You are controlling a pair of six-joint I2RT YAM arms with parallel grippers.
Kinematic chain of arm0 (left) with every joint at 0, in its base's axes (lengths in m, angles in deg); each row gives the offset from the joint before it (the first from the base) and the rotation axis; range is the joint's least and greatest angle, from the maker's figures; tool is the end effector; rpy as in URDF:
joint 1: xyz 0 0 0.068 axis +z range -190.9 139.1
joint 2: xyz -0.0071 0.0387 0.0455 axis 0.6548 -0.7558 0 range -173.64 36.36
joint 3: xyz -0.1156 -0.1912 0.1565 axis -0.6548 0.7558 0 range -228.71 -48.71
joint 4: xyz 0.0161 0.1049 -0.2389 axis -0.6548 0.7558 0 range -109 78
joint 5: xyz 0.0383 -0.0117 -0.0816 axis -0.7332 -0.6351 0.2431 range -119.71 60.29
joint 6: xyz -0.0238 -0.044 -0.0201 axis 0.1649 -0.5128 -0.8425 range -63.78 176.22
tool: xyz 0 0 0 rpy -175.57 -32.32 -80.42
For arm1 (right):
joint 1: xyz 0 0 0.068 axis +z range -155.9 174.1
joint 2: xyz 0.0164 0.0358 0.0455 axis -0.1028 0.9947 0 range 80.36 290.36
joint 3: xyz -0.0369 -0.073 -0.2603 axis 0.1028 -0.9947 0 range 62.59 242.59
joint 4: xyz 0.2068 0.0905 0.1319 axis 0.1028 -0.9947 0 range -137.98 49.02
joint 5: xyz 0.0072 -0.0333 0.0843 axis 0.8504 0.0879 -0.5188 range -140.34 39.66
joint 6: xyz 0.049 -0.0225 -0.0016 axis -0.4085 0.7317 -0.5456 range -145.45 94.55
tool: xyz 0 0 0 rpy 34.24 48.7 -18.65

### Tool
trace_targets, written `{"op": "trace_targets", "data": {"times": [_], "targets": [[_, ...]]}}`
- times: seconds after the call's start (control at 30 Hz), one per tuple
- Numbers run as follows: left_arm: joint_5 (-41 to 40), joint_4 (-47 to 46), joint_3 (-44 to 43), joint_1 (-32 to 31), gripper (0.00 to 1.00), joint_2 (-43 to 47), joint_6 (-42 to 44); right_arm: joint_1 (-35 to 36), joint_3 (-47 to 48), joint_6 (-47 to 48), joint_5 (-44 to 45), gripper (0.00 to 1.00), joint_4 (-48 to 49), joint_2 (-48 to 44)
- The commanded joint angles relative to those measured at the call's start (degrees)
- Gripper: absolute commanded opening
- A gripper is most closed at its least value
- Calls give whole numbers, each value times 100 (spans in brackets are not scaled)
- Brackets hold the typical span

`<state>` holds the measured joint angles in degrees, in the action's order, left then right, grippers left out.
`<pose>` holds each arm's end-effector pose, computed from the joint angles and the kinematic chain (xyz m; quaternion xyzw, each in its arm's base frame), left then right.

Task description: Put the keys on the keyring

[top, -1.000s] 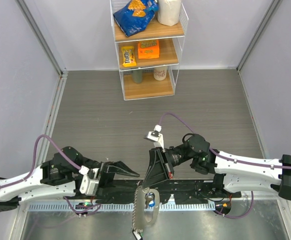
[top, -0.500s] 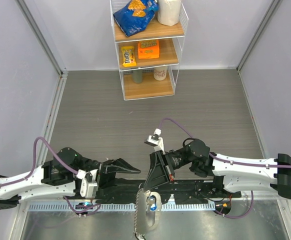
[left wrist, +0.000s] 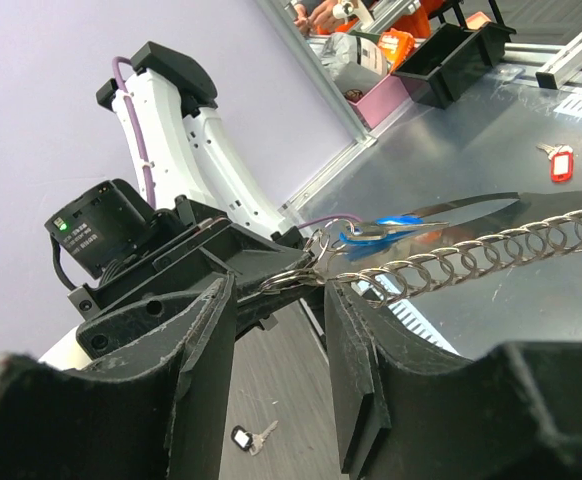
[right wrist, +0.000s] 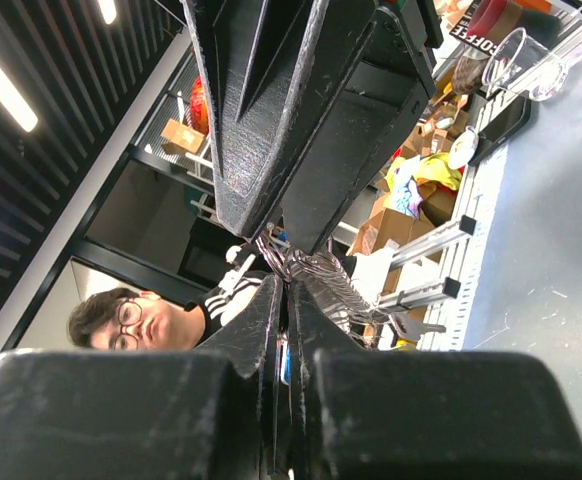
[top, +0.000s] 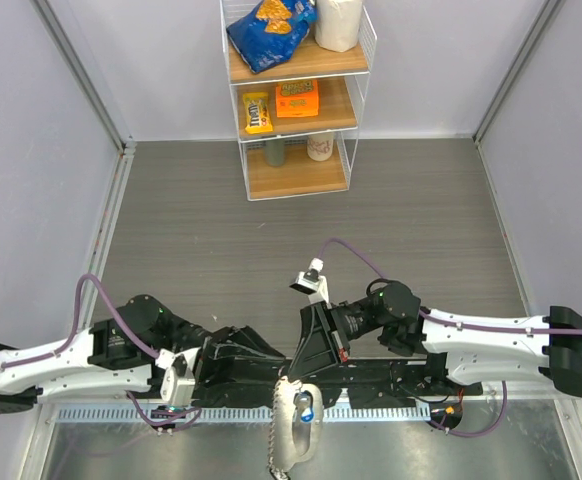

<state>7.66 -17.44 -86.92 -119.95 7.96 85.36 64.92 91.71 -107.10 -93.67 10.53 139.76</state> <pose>0.0015 -0.1220 0.3546 0.6442 0.1673 -0.4922 0.5610 0.0494 0.2163 0.3052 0.2538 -0.5513 -0.7945 0.0200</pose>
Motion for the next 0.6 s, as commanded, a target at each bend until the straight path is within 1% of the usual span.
{"op": "trace_targets", "data": {"times": [0.0, 0.13, 0.57], "targets": [[113, -174, -221, -76, 44, -16, 223, 36, -65, -150, 264, 6, 466, -95], [122, -174, -195, -128, 41, -16, 267, 45, -47, -176, 255, 5, 474, -25], [122, -218, -177, -243, 42, -122, 416, 89, 58, -325, 176, 5, 738, 388]]}}
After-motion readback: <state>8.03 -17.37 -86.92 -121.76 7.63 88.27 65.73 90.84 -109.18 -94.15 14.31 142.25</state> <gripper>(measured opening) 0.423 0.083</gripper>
